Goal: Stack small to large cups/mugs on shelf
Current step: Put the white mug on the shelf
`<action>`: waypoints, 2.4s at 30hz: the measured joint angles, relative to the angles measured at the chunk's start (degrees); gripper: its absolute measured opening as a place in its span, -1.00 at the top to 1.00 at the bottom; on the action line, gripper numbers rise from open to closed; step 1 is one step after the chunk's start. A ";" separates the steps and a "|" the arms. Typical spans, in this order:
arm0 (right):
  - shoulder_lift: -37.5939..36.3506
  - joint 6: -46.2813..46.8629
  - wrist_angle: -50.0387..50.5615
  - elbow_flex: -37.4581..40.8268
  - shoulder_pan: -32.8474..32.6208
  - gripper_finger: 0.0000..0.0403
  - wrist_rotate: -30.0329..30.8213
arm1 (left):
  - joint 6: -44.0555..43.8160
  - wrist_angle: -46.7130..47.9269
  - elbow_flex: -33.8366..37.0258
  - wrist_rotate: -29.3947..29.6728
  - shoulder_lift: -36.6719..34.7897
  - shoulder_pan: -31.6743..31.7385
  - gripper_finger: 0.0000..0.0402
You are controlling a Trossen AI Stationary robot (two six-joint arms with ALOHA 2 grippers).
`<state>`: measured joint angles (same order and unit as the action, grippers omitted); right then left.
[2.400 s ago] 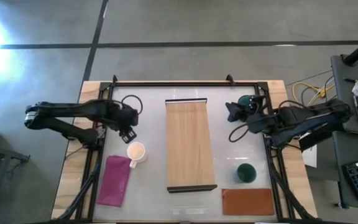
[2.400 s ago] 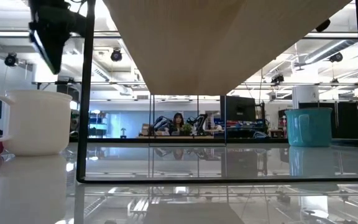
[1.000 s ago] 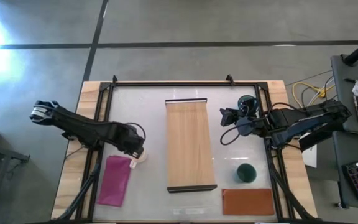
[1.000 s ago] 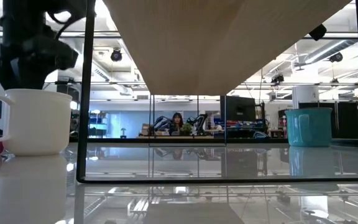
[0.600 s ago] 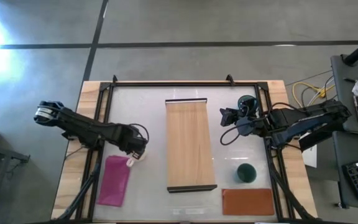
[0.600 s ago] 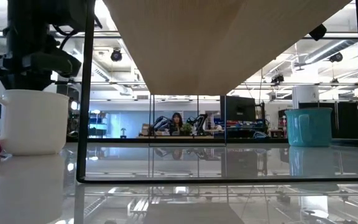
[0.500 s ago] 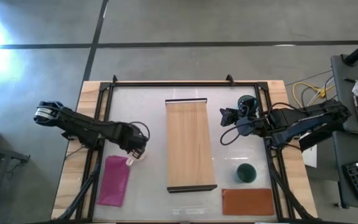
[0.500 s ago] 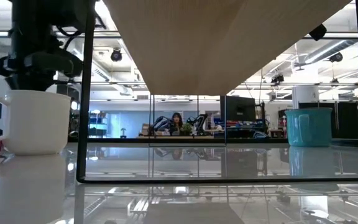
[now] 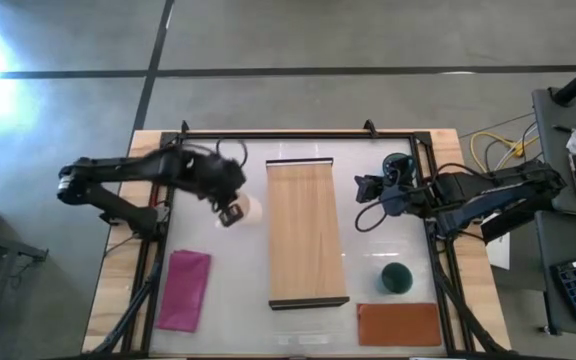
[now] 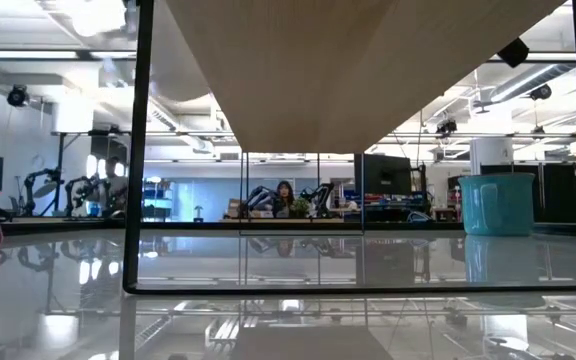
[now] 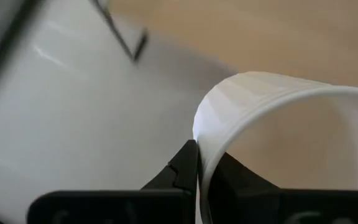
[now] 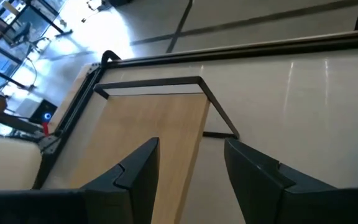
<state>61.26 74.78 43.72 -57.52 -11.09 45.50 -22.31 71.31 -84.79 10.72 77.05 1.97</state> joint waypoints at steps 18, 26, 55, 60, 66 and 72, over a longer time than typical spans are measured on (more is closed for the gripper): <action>6.01 -0.01 -8.93 -0.01 0.40 0.61 -8.51 | 30.34 3.44 -37.69 -9.83 29.87 13.04 1.00; 7.96 -3.95 -16.24 -0.02 1.71 0.94 -11.96 | 33.73 4.15 -42.67 -10.09 35.85 13.10 1.00; 13.65 -11.77 -25.73 -0.04 8.35 0.95 -18.78 | 34.72 1.41 -42.34 -11.77 37.21 13.45 0.49; 13.81 -12.04 -25.59 -0.04 8.76 0.95 -19.04 | 34.71 1.68 -42.67 -10.63 37.18 13.45 0.44; 14.11 -12.42 -25.44 -0.02 9.16 0.95 -22.65 | 34.20 4.51 -42.60 -8.66 34.75 13.45 0.43; 14.67 -12.38 -25.50 -0.01 9.14 0.95 -24.88 | 25.51 11.72 -41.33 -9.35 29.84 12.48 0.43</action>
<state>75.93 62.40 18.23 -57.53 -1.96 20.62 3.20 83.03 -126.13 1.38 106.89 14.45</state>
